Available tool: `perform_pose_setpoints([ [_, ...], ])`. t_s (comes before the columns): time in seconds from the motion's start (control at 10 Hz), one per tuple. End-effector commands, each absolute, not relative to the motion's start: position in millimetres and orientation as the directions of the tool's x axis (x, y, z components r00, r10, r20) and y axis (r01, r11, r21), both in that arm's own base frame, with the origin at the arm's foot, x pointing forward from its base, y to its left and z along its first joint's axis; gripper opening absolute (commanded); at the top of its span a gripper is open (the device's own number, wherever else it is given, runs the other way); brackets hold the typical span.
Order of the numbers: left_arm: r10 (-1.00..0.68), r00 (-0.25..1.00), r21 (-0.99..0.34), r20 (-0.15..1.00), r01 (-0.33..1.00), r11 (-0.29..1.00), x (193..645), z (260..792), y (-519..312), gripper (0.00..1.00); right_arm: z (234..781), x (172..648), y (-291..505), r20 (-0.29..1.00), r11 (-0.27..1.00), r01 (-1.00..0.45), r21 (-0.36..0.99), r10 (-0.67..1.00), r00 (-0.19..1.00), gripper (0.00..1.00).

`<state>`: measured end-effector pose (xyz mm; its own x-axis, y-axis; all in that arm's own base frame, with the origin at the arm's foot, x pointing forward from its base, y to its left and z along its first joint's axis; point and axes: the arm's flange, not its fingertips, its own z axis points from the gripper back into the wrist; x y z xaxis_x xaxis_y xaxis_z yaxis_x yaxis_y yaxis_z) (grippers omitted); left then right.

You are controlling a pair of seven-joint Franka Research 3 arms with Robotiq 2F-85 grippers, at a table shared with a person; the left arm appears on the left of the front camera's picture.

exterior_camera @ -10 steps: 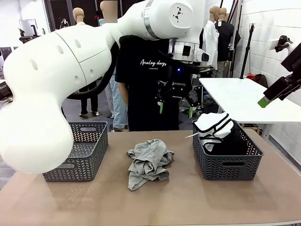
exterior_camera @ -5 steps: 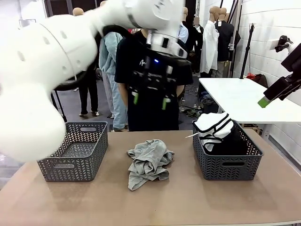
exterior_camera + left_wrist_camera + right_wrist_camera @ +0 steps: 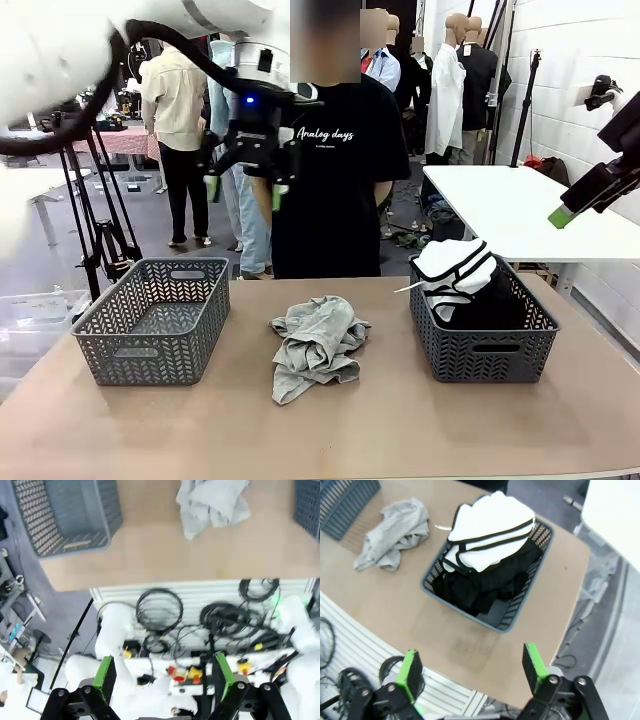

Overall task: Sort the tops and bottoms.
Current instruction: Lift clothes from the center of the table with your right hand.

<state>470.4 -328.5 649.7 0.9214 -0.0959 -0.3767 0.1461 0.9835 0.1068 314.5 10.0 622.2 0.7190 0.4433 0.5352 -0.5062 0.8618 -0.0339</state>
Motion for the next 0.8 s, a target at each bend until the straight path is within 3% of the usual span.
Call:
perform_pose_setpoints([
  [0.0,-0.164,0.887,0.098,-0.431,0.227,0.969,311.4,544.3,-230.9,1.0,622.1,315.5,10.3,0.529,0.862,-0.505,-0.048,0.451,0.719,1.0],
  [0.5,-0.238,0.905,0.065,-0.353,0.278,0.958,278.8,544.8,-230.4,1.0,622.1,315.5,10.3,0.529,0.862,-0.505,-0.048,0.451,0.719,1.0],
  [0.6,-0.202,0.937,0.06,-0.286,0.228,0.972,282.6,554.8,-243.2,1.0,622.1,315.5,10.3,0.529,0.862,-0.505,-0.048,0.451,0.719,1.0],
  [0.7,-0.189,0.9,0.131,-0.393,0.258,0.957,300.7,569.2,-253.8,1.0,622.1,315.5,10.3,0.529,0.862,-0.505,-0.048,0.451,0.719,1.0],
])
